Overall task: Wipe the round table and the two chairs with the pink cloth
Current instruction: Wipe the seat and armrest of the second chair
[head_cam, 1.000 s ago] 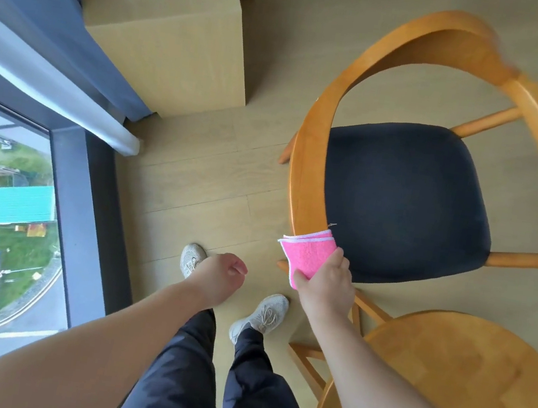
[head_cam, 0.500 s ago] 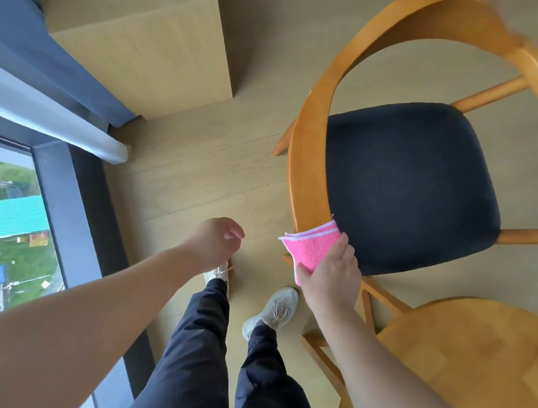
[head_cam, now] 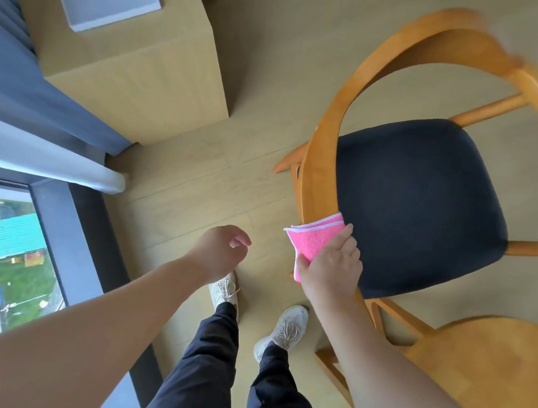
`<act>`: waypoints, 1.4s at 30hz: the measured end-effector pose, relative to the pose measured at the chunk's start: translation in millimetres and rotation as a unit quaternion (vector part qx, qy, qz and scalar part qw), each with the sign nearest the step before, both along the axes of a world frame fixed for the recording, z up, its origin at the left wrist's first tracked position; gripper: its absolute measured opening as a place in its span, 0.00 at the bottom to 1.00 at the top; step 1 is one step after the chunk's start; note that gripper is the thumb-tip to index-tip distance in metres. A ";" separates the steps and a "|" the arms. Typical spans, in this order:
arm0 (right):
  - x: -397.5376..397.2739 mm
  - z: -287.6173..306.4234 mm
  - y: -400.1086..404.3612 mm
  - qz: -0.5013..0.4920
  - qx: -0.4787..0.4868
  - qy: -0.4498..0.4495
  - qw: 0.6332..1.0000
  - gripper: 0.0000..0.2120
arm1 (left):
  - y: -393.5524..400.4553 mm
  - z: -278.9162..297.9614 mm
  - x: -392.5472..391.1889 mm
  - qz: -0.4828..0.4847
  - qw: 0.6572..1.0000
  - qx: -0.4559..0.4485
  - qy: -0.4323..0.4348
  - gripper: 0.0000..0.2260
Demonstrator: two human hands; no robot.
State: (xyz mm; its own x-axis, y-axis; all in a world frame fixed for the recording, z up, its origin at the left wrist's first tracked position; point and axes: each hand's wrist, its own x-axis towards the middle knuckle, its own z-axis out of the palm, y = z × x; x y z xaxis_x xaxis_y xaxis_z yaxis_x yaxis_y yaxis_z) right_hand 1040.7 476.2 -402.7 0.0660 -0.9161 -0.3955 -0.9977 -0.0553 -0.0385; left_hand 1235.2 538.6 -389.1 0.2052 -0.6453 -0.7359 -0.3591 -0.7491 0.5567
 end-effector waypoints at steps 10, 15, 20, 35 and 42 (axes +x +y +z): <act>48.8 -6.3 -42.5 -0.033 -0.007 0.021 0.999 0.53 | -37.5 -1.7 33.7 0.010 1.000 -0.016 0.016 0.11; 69.2 -9.2 -70.8 -0.043 -0.011 0.013 0.999 0.53 | -55.1 -1.4 46.9 -0.001 0.999 -0.031 0.013 0.11; 83.0 -11.6 -84.7 -0.061 0.008 0.016 0.998 0.54 | -68.3 6.1 55.8 0.014 0.999 -0.033 -0.002 0.10; 56.7 6.1 -91.6 -0.070 0.069 -0.115 0.989 0.49 | -84.2 36.0 30.1 0.105 0.993 -0.044 -0.019 0.08; 78.3 6.2 -104.6 -0.121 0.066 -0.071 0.988 0.45 | -128.1 20.1 63.6 0.055 0.998 -0.026 -0.022 0.08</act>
State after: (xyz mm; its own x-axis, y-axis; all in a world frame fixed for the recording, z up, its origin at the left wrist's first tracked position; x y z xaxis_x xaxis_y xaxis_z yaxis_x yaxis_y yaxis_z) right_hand 1119.0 371.7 -396.5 -0.0861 -0.8523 -0.5159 -0.9651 0.1999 -0.1691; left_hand 1298.9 410.5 -369.0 0.3080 -0.6541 -0.6909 -0.3018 -0.7559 0.5810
